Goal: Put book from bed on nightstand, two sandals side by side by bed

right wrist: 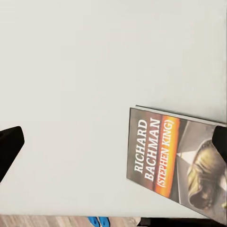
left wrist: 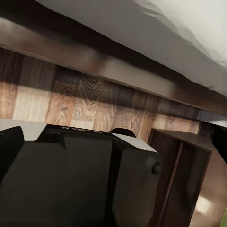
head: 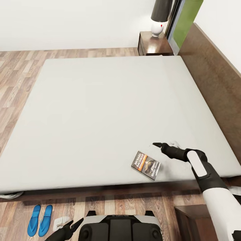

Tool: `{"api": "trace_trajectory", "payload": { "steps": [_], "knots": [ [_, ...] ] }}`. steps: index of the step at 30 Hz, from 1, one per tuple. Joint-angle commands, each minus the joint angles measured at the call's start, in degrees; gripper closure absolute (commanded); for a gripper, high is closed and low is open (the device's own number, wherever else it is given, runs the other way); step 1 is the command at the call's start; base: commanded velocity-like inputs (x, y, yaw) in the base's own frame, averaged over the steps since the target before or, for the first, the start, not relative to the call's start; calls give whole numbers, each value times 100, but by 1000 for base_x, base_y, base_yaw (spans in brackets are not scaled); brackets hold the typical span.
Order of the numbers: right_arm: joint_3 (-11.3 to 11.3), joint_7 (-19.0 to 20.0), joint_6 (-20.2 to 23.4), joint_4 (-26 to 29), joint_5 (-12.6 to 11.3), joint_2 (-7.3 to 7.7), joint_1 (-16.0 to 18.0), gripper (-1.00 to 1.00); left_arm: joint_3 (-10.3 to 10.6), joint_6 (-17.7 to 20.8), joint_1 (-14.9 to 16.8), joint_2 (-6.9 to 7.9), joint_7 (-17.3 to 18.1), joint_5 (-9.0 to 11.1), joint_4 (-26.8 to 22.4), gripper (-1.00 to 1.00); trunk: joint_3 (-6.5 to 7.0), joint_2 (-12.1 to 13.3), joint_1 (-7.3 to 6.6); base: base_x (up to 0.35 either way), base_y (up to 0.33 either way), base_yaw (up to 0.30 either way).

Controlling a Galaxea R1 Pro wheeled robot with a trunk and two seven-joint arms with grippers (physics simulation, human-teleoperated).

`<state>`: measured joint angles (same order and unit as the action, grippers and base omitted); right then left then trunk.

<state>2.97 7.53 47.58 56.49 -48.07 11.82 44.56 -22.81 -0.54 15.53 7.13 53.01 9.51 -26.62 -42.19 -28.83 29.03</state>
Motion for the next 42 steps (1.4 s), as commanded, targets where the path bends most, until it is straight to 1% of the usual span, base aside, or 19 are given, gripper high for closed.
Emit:
{"api": "trace_trajectory", "payload": {
  "steps": [1,4,6,11,21,42],
  "knots": [
    [51,42,21,76,43,41,5,-100,-13,-6,3,-1,25,4,6,-100,-5,-6,2,0,0,0],
    [95,33,6,201,47,97,12,-100,-15,-7,3,-1,25,6,7,-100,-5,-6,2,0,0,0],
    [109,27,0,240,51,115,86,-100,-14,-8,3,-1,25,7,7,-100,-5,-6,2,0,0,0],
    [115,1,5,240,52,118,200,-100,-15,-8,3,0,32,4,7,-100,-5,-6,2,0,0,0],
    [116,-23,6,224,52,83,245,-100,-17,-6,3,11,34,2,7,-100,-5,-6,2,0,0,0],
    [108,-24,10,212,61,69,246,-100,-22,1,3,26,34,7,7,-100,-382,-849,464,0,0,0]
  ]
}}
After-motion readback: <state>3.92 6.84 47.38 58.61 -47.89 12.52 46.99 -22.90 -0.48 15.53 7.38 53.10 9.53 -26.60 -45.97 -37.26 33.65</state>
